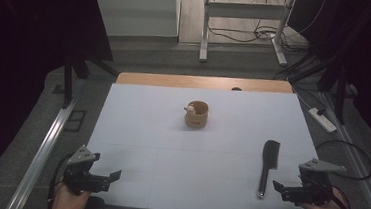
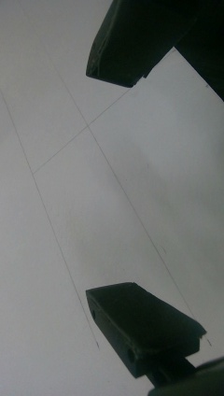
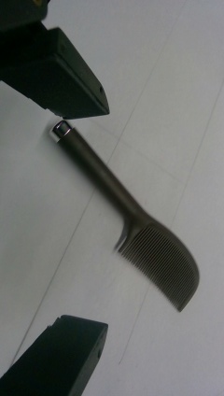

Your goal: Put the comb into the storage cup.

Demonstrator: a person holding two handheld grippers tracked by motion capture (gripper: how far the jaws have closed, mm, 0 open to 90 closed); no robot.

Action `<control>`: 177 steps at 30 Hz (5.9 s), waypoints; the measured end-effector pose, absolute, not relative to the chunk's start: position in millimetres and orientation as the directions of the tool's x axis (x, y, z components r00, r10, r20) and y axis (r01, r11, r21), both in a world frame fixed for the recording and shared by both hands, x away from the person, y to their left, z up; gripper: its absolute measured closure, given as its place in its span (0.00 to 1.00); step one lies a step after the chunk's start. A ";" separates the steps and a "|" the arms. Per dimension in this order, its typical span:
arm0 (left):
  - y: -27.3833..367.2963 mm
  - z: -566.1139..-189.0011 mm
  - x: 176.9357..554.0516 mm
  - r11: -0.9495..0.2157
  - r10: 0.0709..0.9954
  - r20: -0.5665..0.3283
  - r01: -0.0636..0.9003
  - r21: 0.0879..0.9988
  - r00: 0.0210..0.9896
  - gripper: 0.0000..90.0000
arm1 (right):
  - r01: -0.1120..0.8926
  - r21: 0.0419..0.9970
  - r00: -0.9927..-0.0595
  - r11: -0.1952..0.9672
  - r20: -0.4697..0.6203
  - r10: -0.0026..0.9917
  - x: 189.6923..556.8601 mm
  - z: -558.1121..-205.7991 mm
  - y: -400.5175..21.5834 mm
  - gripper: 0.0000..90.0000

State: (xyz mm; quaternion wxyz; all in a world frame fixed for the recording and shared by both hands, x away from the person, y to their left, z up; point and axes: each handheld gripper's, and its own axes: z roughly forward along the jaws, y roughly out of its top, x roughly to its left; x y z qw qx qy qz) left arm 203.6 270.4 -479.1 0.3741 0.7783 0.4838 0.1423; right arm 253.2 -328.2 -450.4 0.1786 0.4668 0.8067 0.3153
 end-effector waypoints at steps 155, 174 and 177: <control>272.0 -479.5 204.9 -0.235 0.860 -0.157 0.651 0.721 0.485 0.02 | 0.632 0.548 -0.639 0.547 -0.029 0.768 304.0 -469.2 -293.5 0.43; 272.0 -479.7 205.4 -0.238 0.858 -0.159 0.653 0.719 0.488 0.03 | 0.702 0.498 -0.568 0.509 -0.039 0.822 314.5 -473.2 -309.7 0.00; 272.0 -479.8 205.5 -0.239 0.857 -0.160 0.653 0.718 0.490 0.03 | 0.702 0.501 -0.564 0.506 -0.043 0.825 314.9 -471.6 -311.1 0.00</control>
